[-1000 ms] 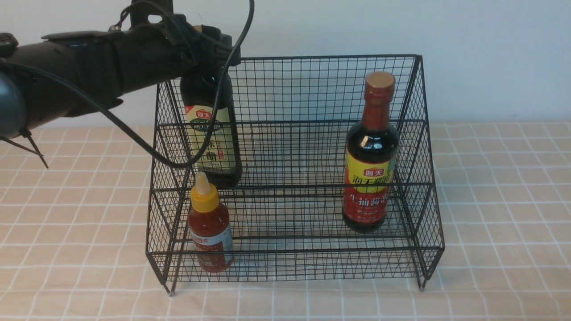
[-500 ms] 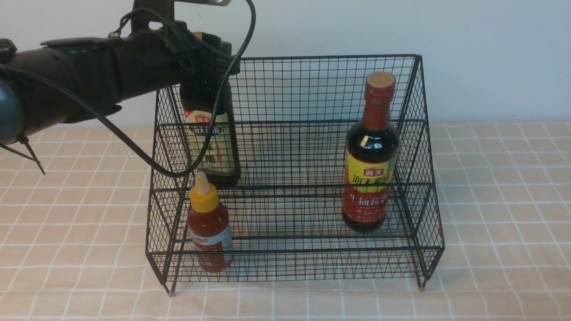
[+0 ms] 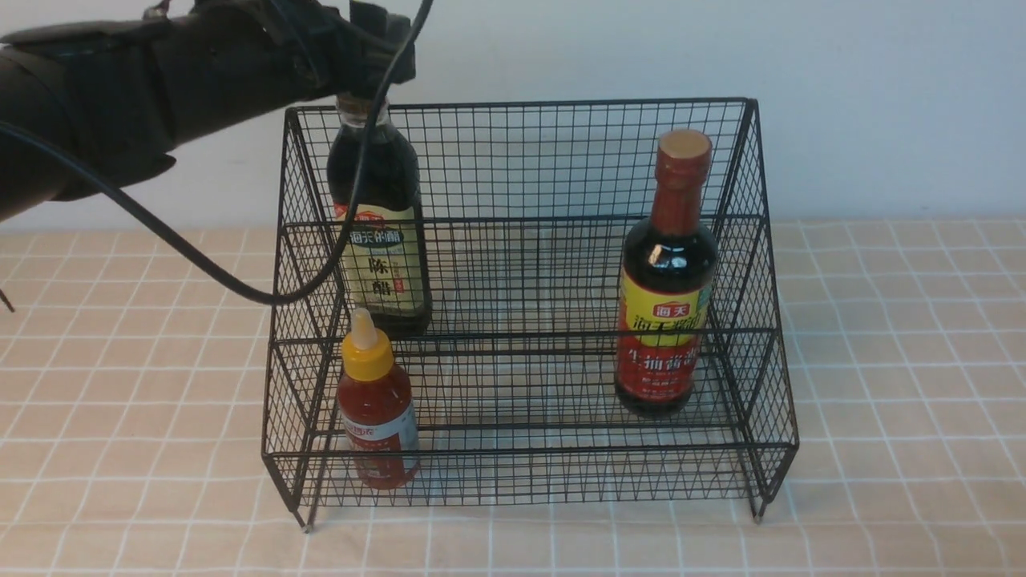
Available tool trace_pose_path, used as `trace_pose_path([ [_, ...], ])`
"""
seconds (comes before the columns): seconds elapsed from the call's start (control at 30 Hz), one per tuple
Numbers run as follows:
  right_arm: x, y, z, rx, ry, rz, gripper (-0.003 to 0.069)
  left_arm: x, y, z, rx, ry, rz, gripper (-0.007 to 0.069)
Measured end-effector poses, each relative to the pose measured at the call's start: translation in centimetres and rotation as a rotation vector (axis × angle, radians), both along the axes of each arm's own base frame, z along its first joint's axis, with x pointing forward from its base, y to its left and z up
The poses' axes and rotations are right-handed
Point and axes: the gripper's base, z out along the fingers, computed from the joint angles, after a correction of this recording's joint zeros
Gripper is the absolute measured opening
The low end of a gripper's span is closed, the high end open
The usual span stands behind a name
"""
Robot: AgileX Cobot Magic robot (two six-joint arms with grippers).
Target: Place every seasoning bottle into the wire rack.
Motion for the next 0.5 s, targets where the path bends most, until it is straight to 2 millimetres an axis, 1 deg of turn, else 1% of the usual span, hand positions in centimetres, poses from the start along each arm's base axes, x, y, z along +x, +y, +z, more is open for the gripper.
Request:
trace_pose_path([
  [0.13,0.0,0.0,0.0,0.0,0.0,0.0,-0.0014,-1.8,0.5,2.8,-0.019,-0.072,0.0,0.0448],
  [0.17,0.0,0.0,0.0,0.0,0.0,0.0,-0.0014,-1.9,0.5,2.9,-0.02,-0.077,0.0,0.0447],
  [0.2,0.0,0.0,0.0,0.0,0.0,0.0,-0.0014,-3.0,0.8,4.4,-0.031,-0.116,0.0,0.0437],
  [0.27,0.0,0.0,0.0,0.0,0.0,0.0,-0.0014,-4.3,1.1,6.0,-0.049,-0.161,-0.001,0.0404],
  [0.3,0.0,0.0,0.0,0.0,0.0,0.0,-0.0014,-5.6,1.4,7.4,-0.06,-0.203,-0.004,0.0367],
  [0.37,0.0,0.0,0.0,0.0,0.0,0.0,-0.0014,-7.6,1.9,9.1,-0.074,-0.255,-0.009,0.0295],
  [0.43,0.0,0.0,0.0,0.0,0.0,0.0,-0.0014,-10.2,2.5,10.6,-0.089,-0.312,-0.015,0.0186],
  [0.47,0.0,0.0,0.0,0.0,0.0,0.0,-0.0014,-10.9,2.7,10.9,-0.092,-0.325,-0.016,0.0145],
  [0.5,0.0,0.0,0.0,0.0,0.0,0.0,-0.0014,-12.6,3.1,11.3,-0.098,-0.349,-0.019,0.0075],
])
